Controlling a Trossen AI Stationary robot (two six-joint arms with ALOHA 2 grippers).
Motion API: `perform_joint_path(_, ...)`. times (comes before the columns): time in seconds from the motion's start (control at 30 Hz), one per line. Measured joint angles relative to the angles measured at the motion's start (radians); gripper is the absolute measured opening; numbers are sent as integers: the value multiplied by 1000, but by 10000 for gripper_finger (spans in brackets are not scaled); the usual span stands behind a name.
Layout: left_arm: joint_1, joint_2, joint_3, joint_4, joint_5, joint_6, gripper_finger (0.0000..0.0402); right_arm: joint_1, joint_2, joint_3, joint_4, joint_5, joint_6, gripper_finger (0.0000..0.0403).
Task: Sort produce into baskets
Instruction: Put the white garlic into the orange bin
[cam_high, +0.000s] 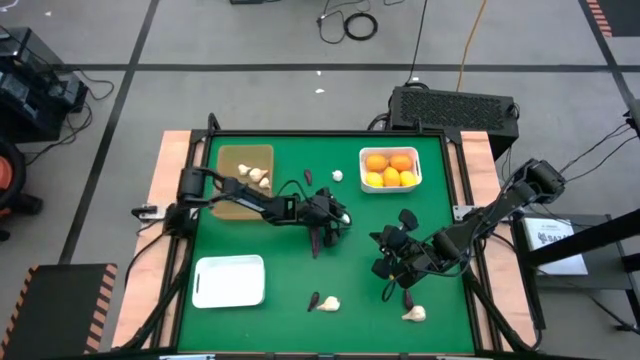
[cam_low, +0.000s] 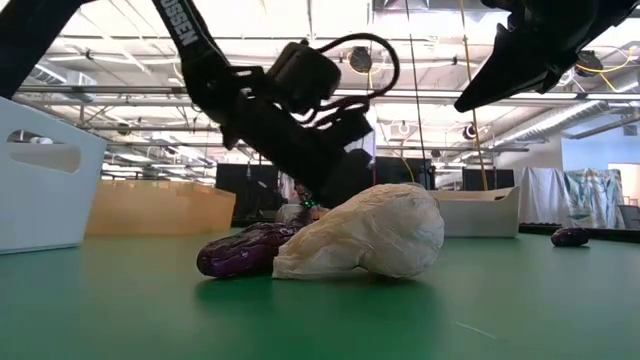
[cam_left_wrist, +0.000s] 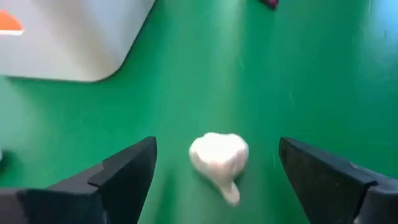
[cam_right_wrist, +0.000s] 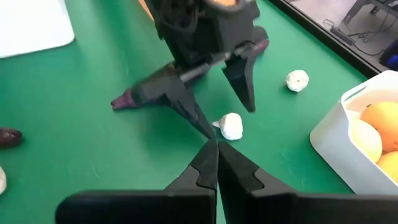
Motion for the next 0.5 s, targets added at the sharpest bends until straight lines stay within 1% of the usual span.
perform_joint_path(0.17, 0, 46, 34, -2, 0, -1, 345, 0, 0, 0, 1, 0, 3, 0)
perform_joint_path(0.5, 0, 49, 38, -40, 15, -3, 343, 0, 0, 0, -7, 0, -3, 0)
